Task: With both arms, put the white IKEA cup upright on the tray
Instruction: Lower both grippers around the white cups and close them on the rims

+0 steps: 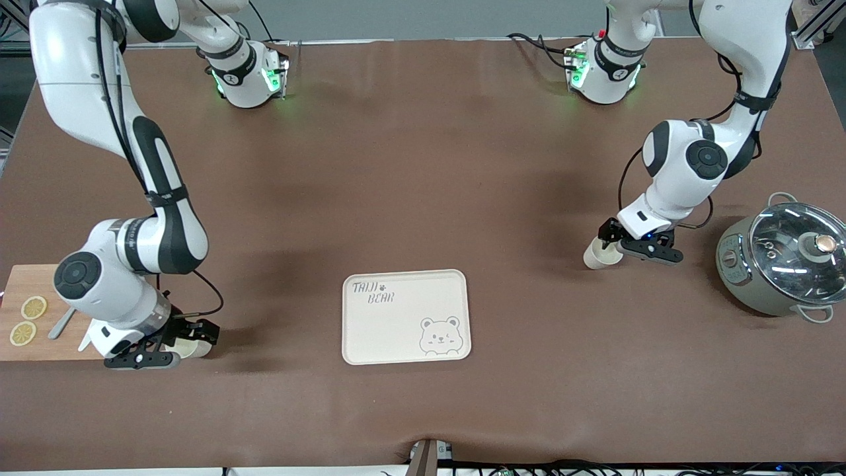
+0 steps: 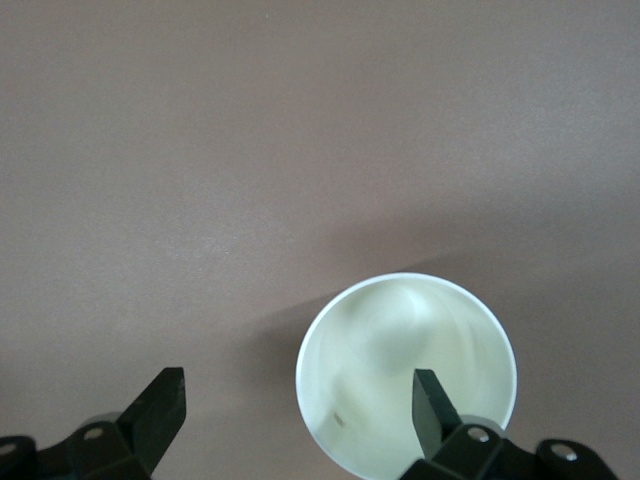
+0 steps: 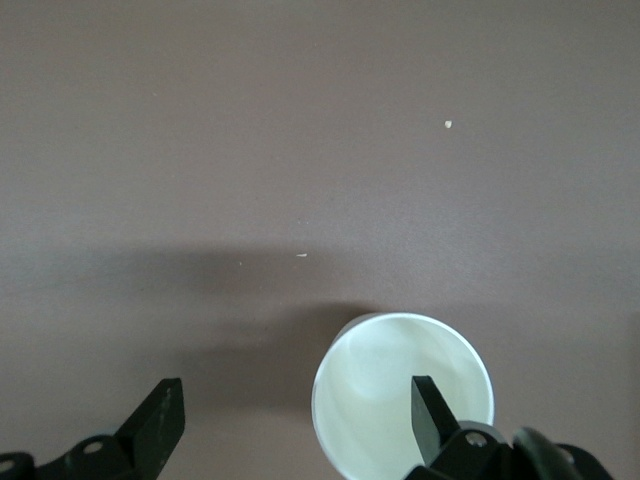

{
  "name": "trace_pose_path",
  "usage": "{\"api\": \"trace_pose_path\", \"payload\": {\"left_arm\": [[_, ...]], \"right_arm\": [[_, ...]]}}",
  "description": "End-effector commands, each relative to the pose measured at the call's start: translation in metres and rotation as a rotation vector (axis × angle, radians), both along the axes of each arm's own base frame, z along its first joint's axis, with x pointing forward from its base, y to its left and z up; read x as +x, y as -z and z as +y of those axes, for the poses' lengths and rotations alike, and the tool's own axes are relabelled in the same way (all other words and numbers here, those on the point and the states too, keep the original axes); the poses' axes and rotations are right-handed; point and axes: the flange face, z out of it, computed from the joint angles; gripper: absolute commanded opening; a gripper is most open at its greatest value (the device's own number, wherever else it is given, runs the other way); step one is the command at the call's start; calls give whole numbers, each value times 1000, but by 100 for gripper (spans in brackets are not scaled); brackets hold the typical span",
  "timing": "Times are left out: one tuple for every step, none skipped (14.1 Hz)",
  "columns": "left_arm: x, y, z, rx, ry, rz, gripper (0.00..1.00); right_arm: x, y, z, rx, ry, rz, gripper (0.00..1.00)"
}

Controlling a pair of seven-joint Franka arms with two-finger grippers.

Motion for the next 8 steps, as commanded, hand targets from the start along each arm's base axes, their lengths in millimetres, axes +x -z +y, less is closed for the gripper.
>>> {"api": "trace_pose_path", "payload": {"left_arm": [[-4,6,1,-7,17,-9,100],[-4,7,1,-6,23,-10,100],[-4,9,1,-7,23,-6,100],[-4,10,2,-6,24,-6,100],[-3,10,2,-6,29,-8,100],[-4,10,1,-6,31,-8,100],[-4,8,2,-7,23,-10,31],[-2,6,2,-2,46,-16,0]], "right_arm": [[6,12,-1,-7,-13,-21,100],[5,16,-2,-7,-12,-15,100],[5,20,-2,-12,-16,-9,100],[4,25,-5,-14,-14,-3,100],[4,28,-6,-16,-16,2,100],[3,30,-6,-18,-28,5,97],[3,31,-6,-19,-33,7,85],[3,31,-6,-20,-35,8,73]]}}
